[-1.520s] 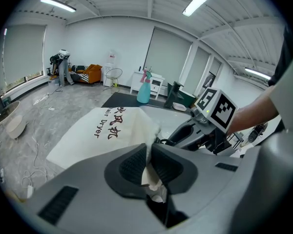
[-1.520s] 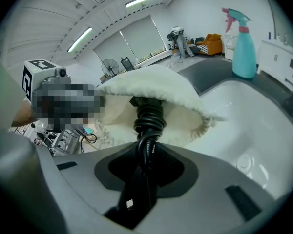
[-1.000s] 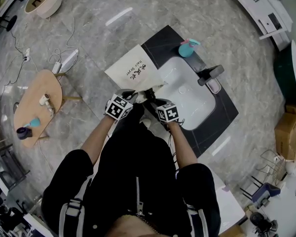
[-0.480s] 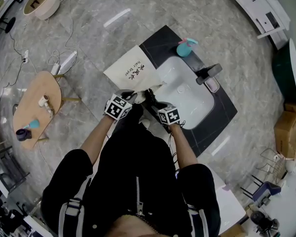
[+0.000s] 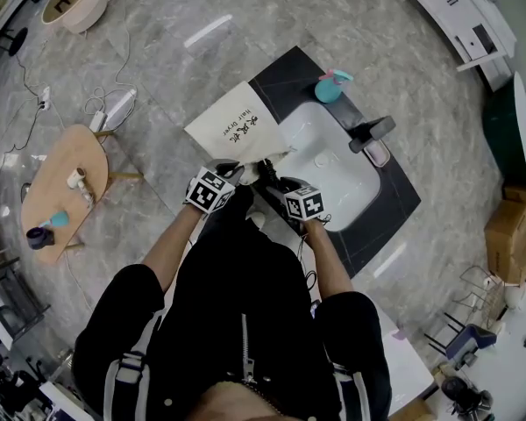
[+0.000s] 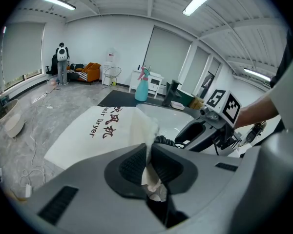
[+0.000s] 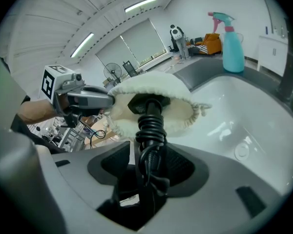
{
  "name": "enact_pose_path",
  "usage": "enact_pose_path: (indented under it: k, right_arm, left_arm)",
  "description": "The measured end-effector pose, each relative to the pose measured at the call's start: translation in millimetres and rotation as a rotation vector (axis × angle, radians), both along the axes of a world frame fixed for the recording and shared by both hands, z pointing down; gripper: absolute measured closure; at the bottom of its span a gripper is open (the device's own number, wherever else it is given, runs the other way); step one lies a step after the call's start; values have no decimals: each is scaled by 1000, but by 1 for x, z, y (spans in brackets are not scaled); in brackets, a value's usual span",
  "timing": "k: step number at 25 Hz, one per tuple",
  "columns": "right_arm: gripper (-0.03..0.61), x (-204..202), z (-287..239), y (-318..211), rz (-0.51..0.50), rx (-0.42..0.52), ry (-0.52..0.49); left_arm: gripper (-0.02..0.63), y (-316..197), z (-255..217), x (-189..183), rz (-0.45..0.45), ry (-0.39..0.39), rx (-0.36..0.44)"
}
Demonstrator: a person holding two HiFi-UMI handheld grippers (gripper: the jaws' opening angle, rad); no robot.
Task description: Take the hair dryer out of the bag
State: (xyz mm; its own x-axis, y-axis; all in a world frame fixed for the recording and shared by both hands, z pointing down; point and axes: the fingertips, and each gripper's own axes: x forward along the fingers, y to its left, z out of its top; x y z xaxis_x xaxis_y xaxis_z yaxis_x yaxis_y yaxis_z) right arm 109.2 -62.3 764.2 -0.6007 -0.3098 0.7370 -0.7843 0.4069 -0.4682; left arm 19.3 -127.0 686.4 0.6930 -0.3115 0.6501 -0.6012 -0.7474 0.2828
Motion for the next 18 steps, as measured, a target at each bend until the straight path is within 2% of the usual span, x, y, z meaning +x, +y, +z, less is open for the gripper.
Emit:
enact_pose_path:
  k: [8,18]
  right_arm:
    - [322,-12,-16,-38,50,15,-62]
    - [316,-35,-15,-78,36,-8,-40]
  left_arm:
    - [565,0,1,1,1,12,-8]
    - [564,-1,2,0,5,34,-19]
